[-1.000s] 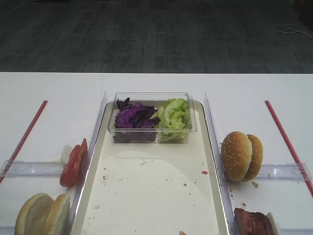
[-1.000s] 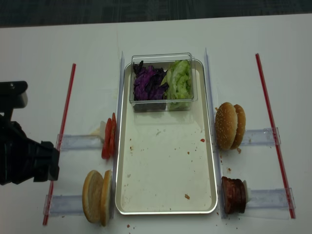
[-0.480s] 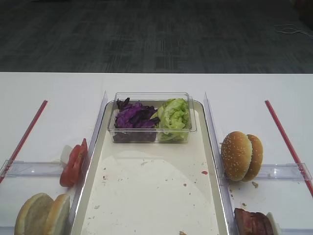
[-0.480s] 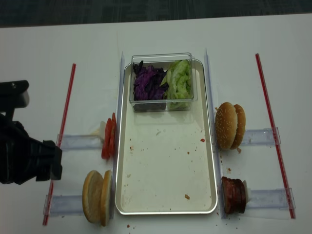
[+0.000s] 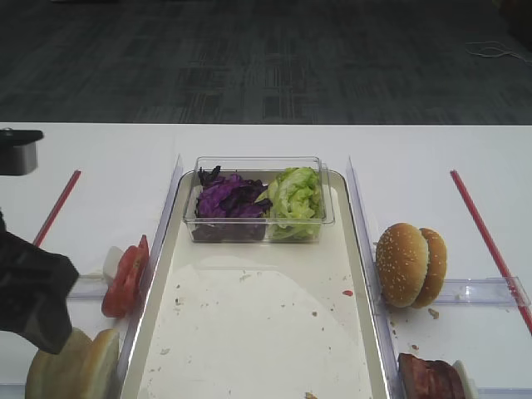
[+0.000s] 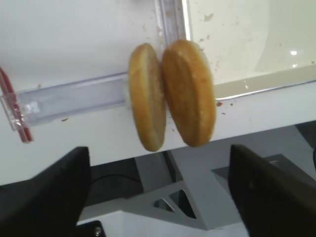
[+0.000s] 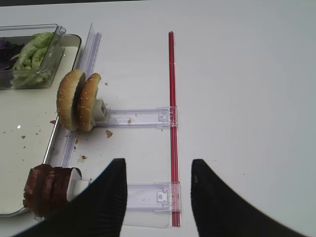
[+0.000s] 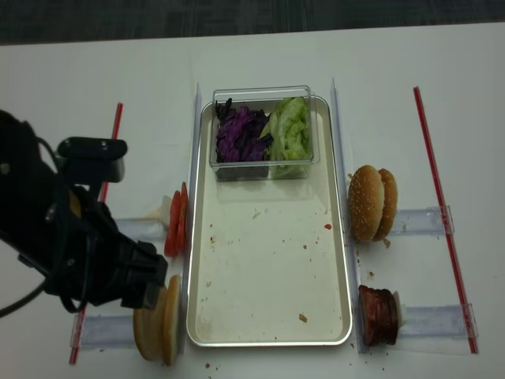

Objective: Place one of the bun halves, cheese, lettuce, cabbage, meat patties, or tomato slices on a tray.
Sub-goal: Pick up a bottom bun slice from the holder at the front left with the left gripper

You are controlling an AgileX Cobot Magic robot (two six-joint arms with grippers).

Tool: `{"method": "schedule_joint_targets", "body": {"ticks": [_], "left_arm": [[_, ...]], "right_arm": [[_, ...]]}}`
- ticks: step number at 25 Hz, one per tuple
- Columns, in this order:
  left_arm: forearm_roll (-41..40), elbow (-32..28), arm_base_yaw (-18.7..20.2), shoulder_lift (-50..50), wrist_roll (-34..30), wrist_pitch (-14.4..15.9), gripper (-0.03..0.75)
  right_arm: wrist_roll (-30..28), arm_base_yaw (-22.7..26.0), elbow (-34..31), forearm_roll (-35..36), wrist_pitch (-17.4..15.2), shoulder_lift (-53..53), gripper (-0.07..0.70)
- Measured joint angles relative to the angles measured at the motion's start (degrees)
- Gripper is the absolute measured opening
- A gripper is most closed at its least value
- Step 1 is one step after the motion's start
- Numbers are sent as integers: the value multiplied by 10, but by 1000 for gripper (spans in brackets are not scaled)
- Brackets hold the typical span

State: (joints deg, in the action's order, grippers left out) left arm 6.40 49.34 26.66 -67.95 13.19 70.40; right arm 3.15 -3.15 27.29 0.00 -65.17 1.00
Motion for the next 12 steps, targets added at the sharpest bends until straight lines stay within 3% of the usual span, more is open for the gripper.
{"method": "schedule_joint_targets", "body": {"ticks": [4,12], "left_arm": [[-8,27,78,-50,56,-1,538],[-8,32,94,-87,85,-4,538]], "right_arm": [[0,0,0,0,0,0,324],[0,0,0,0,0,0,324]]}}
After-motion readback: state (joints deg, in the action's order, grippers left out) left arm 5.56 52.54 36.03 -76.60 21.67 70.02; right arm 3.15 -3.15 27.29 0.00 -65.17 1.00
